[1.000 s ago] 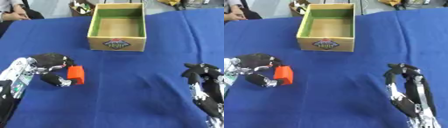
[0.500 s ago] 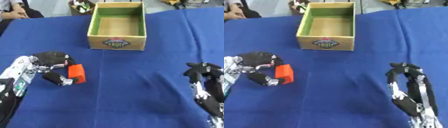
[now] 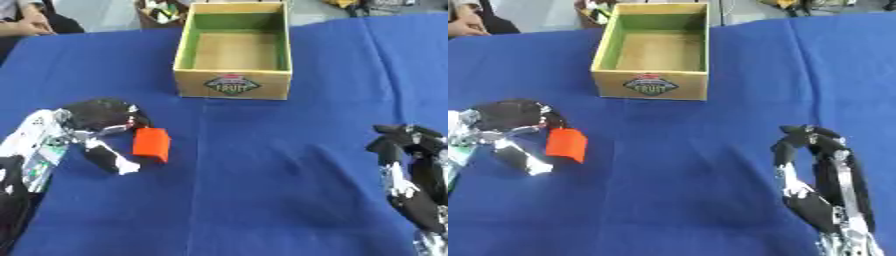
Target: Pick up objects on the table and place them in the box.
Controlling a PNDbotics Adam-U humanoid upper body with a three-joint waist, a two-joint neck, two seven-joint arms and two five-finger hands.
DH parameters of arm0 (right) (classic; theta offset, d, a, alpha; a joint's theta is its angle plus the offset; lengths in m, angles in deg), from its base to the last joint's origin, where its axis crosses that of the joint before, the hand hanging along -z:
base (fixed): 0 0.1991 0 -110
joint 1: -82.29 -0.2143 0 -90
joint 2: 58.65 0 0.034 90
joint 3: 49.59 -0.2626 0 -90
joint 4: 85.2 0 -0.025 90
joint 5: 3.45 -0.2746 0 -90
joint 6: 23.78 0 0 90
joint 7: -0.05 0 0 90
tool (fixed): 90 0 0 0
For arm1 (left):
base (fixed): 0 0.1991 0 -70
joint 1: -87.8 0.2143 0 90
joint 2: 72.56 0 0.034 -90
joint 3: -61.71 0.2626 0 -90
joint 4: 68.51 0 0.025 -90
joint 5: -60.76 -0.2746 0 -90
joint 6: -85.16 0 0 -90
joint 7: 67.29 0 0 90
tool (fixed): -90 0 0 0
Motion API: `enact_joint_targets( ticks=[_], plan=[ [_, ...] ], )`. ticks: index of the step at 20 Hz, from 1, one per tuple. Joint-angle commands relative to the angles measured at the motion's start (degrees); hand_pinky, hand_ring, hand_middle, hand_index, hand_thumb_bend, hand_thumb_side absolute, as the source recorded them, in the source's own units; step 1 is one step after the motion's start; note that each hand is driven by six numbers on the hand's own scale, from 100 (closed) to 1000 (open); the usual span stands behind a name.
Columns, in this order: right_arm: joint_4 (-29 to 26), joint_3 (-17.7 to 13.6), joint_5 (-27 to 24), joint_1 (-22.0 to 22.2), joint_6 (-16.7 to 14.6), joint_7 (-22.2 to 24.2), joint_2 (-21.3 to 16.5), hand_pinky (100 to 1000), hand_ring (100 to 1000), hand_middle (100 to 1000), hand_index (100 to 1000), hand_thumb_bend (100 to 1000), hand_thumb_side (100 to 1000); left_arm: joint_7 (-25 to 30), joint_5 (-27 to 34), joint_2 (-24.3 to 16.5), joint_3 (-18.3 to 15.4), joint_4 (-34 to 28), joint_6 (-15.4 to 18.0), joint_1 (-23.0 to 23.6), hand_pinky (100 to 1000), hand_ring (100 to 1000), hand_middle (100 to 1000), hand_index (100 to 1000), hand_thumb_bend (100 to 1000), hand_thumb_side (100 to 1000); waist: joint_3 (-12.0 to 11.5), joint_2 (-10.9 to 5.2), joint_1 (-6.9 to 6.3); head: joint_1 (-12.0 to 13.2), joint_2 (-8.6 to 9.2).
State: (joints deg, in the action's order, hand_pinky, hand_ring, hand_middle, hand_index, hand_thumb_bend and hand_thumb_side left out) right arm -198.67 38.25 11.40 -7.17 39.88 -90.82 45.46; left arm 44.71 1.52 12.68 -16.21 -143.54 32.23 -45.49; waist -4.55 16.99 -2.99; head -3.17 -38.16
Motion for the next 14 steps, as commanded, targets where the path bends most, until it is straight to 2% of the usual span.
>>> enact_joint_targets(
  ticks=[1, 8, 14],
  plan=[
    [-1.1, -0.3, 0.1, -0.1, -0.2, -0.4, -0.4, 761, 493, 420, 500, 100, 470, -2.7, -0.5, -3.1, -2.6, -4.5, -1.0, -0.9, 186, 519, 441, 457, 100, 451, 0.3, -0.77, 0.19, 0.0, 0.78],
    [-1.1, 0.4, -0.1, -0.4, -1.0, -0.1, -0.4, 759, 494, 420, 499, 100, 472, -4.1, 2.3, -6.1, -5.8, -8.1, -4.4, -3.2, 139, 497, 424, 447, 100, 419, 2.5, -0.32, 0.30, 1.7, 1.98],
    [-1.1, 2.0, -1.9, -1.4, -2.2, 1.2, -1.3, 758, 495, 422, 501, 100, 474, -7.7, 3.1, -8.3, -9.2, -7.9, -9.6, -7.2, 117, 472, 414, 438, 100, 402, 5.9, 0.38, -0.01, 4.9, 2.73]
  ],
)
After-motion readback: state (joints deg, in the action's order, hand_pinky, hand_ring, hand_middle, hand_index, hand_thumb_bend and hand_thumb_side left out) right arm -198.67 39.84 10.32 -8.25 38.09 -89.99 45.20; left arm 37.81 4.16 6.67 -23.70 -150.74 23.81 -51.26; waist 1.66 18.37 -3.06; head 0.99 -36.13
